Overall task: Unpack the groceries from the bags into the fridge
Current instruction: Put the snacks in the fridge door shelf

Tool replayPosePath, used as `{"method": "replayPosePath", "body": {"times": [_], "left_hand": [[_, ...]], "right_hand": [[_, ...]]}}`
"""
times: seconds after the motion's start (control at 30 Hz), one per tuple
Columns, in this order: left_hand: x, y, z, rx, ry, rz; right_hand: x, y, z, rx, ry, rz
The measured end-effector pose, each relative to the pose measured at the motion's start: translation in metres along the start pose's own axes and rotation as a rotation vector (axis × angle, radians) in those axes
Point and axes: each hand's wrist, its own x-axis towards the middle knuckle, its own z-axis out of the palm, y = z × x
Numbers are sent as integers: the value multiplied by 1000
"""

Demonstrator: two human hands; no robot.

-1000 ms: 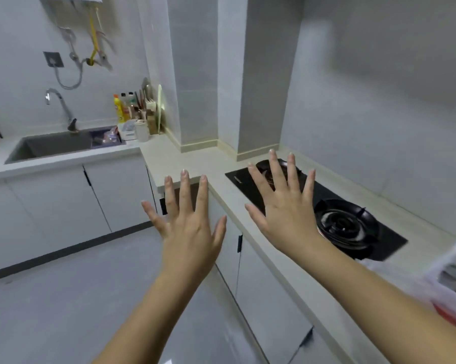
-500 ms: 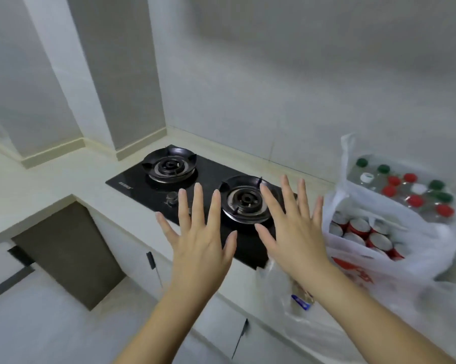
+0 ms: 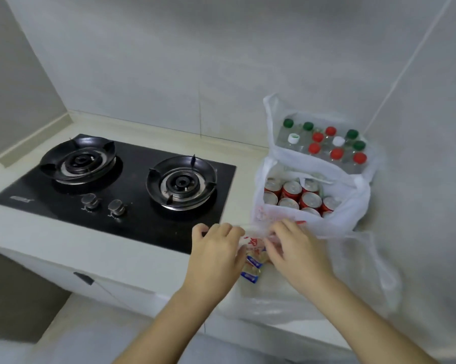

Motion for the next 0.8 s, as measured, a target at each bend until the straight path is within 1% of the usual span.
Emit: {"method": "replayPosePath", "body": {"times": [0.13,0.2,0.27,0.37,0.43,0.47,0.53,0.63,0.67,0.73,0.8], "left_hand": [[-8,9,35,29,-174,16],[-9,8,49,89,-263,2],[-7,4,61,163,-353,-26],[-1,-4,69,251,-547,-47],[5,-9,77,307,-661,-65],[7,-11,81,349,-708,-46],[10,-14,88,380,-729,6],[13,-15,94,347,-678,128],[13,-15,96,349,-693,172],[11,-16,100,389,-779,258],[8,-19,105,406,-851,298]], "right_hand": [[-19,20,22,37,-34,3],[-25,29,32,10,-103,50],[-26,37,42,-23,-256,72],[-23,50,53,-64,-560,104],[-19,56,63,-99,-673,105],[-18,59,69,-104,-725,109],[-16,64,79,-112,-803,100],[-12,69,92,-129,-805,52],[-12,69,96,-115,-808,42],[-11,70,103,-86,-877,26],[-12,70,107,-93,-967,-1]]}}
